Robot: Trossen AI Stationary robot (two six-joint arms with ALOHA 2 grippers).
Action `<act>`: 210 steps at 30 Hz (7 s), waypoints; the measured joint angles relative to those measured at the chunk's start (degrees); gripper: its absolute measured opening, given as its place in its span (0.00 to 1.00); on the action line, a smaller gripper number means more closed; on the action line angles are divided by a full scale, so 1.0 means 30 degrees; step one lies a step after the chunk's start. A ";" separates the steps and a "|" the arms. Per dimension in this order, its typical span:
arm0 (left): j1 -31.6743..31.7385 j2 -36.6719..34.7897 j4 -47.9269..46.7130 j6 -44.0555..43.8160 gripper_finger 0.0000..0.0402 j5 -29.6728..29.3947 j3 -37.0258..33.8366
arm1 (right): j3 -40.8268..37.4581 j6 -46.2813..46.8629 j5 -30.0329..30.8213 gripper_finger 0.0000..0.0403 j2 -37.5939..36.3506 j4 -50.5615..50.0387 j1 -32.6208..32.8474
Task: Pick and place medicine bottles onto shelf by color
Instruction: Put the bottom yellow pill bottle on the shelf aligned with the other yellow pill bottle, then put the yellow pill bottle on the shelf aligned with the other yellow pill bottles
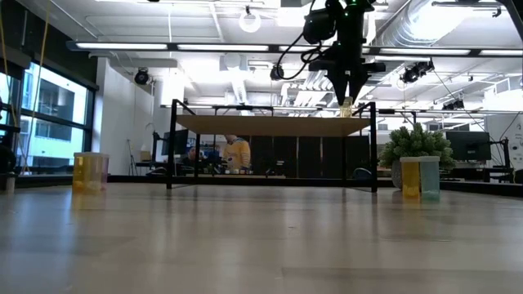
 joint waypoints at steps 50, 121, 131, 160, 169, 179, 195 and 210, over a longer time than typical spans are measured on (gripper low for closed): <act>-0.0007 0.0007 0.0000 -0.0051 0.00 -0.0015 0.0007 | -0.0002 -0.5170 0.0798 0.46 -0.5211 -0.0342 0.0685; -0.0027 -0.0408 -0.1530 0.2002 0.15 -0.0560 0.0015 | -1.3078 -0.8000 -0.4364 0.00 -1.6603 1.9071 1.0965; 0.0291 -0.0407 -0.5543 0.1005 0.55 -0.2592 0.1740 | -1.3078 -0.8013 -0.4674 0.00 -1.6597 1.9071 1.0965; 0.0331 0.3099 -1.8054 -0.3744 0.74 -0.3534 0.5199 | -1.4700 -0.6152 -0.4779 0.00 -1.7972 1.6949 1.0955; 0.0304 0.6887 -2.5980 -0.9241 0.74 -0.2696 0.5333 | -1.7381 -0.4513 -0.4495 0.00 -1.9899 1.8714 1.0958; 0.0204 1.0919 -2.6195 -1.0326 0.74 -0.2849 0.4723 | -1.7493 -0.4451 -0.4495 0.00 -1.9890 1.9008 1.0958; 0.0772 1.2001 -2.4676 -0.9149 0.74 -0.2691 0.2448 | -1.7500 -0.3657 -0.4254 0.00 -1.9890 1.8969 1.0965; 0.0918 1.2633 -2.4072 -0.8863 0.55 -0.2866 0.2142 | -1.7500 -0.3657 -0.3665 0.00 -1.9883 1.8918 1.0965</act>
